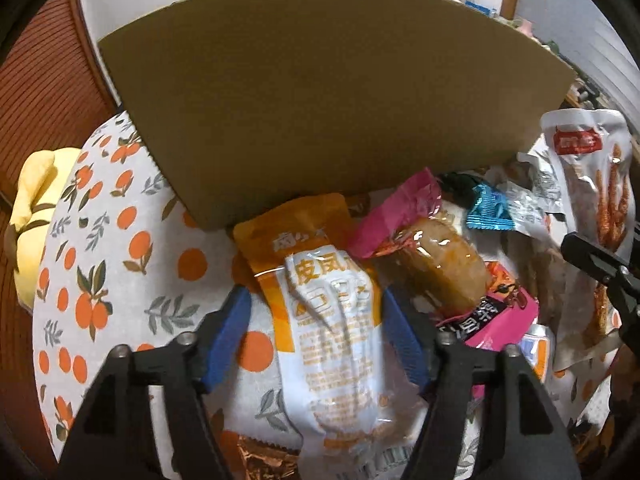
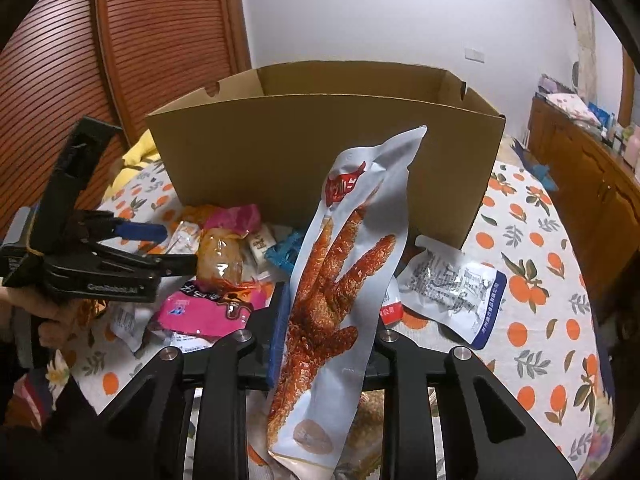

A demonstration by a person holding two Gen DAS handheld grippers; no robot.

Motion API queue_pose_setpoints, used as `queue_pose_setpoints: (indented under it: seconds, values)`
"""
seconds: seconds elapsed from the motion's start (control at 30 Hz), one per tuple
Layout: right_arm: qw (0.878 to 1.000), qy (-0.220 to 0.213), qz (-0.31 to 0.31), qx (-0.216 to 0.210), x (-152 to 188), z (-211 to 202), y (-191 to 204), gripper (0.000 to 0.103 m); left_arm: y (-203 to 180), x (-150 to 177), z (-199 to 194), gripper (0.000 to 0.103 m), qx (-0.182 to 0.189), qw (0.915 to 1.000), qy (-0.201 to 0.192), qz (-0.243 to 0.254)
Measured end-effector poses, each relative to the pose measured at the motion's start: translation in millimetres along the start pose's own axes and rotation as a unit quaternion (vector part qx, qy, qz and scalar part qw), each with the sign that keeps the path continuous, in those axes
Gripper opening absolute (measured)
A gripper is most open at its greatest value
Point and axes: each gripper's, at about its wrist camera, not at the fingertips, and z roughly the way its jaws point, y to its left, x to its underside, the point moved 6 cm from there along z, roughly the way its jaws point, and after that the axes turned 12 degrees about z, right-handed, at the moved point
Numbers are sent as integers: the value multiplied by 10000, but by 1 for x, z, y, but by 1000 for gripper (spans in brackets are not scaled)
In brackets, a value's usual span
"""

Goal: Organize snacks
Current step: 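Lift both packets and carry them over the cardboard box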

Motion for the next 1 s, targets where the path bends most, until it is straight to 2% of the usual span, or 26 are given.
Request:
queue_pose_setpoints:
  seconds: [0.07,0.17,0.33,0.5,0.77,1.0]
  values:
    - [10000,-8,12,-2,1,-1,-1,24,-1,0,-1,49,39,10000,-8,52]
    - [10000,-21,25,-11,1,-2,-2,24,0,3,-5,45,44,9999,-93,96]
    - [10000,-88,11,-11,0,-7,-3,24,3,8,-11,44,51,9997,-246,31]
    - [9998,-175,-31,-25,-3,-14,-1,23,12,14,-32,45,172,9982,-561,-84]
    - [9993,-360,-130,-50,-9,-22,4,22,17,2,-72,45,287,9924,-1194,-64]
    - [9983,-543,-219,-52,-17,-34,8,22,4,-20,-109,45,345,9863,-1611,78]
